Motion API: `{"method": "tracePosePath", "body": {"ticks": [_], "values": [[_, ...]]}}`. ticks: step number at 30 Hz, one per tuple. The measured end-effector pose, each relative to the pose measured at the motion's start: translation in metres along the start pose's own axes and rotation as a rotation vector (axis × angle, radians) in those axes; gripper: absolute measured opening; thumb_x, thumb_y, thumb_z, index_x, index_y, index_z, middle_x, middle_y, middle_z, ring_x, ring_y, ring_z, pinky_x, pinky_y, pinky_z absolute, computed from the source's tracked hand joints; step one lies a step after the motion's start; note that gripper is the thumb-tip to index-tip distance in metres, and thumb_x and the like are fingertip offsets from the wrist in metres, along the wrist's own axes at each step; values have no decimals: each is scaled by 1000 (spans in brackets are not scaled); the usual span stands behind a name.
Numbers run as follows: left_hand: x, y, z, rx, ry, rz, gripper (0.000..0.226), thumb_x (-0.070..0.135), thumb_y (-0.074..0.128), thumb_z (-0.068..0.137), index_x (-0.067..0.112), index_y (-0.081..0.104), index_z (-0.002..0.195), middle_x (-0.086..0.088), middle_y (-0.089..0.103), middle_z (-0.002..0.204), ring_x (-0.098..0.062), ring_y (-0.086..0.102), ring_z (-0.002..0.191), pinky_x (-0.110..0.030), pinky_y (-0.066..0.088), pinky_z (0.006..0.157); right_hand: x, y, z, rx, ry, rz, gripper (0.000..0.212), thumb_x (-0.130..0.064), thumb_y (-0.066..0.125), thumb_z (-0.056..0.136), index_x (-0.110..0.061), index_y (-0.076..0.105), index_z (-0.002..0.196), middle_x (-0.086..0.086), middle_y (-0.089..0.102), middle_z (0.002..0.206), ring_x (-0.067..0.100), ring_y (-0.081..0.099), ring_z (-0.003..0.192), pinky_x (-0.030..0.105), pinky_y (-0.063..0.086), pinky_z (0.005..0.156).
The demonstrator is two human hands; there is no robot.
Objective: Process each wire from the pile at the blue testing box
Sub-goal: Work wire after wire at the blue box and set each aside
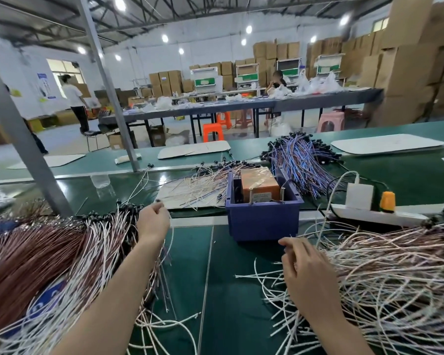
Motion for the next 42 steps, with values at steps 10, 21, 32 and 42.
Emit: {"method": "tracePosePath", "body": {"ticks": [10,21,32,42], "values": [[49,77,-198,-380,727,-110,25,19,55,103,29,64,124,12,57,106,-5,64,89,-26,54,84,9,-1,12,-76,511,1324,81,-77,59,80,-29,45,145,-8,68,130,11,66,118,30,48,94],[16,101,-212,-498,1123,244,26,31,47,102,27,70,111,3,60,94,-14,56,85,-25,45,74,18,-4,11,-213,827,1670,38,-23,68,81,-7,76,114,10,74,95,15,70,73,25,60,64],[9,80,-164,-122,834,408,13,44,59,96,37,70,99,23,67,93,-1,58,90,-21,32,88,27,-18,11,-187,723,1670,25,-33,60,95,-12,71,103,2,47,68,11,33,47,26,42,47],[9,82,-161,-75,1023,371,15,40,68,86,31,73,98,7,62,131,-16,49,124,-33,34,102,-7,0,-5,-501,151,612,35,-66,55,86,-66,54,120,-29,69,108,13,69,72,19,52,65]]}}
Point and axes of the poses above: each hand's wrist, its own z-axis towards the middle knuckle, its own y-axis out of the palm, x = y × z, the point moved 4 cm from there along z, towards the middle knuckle
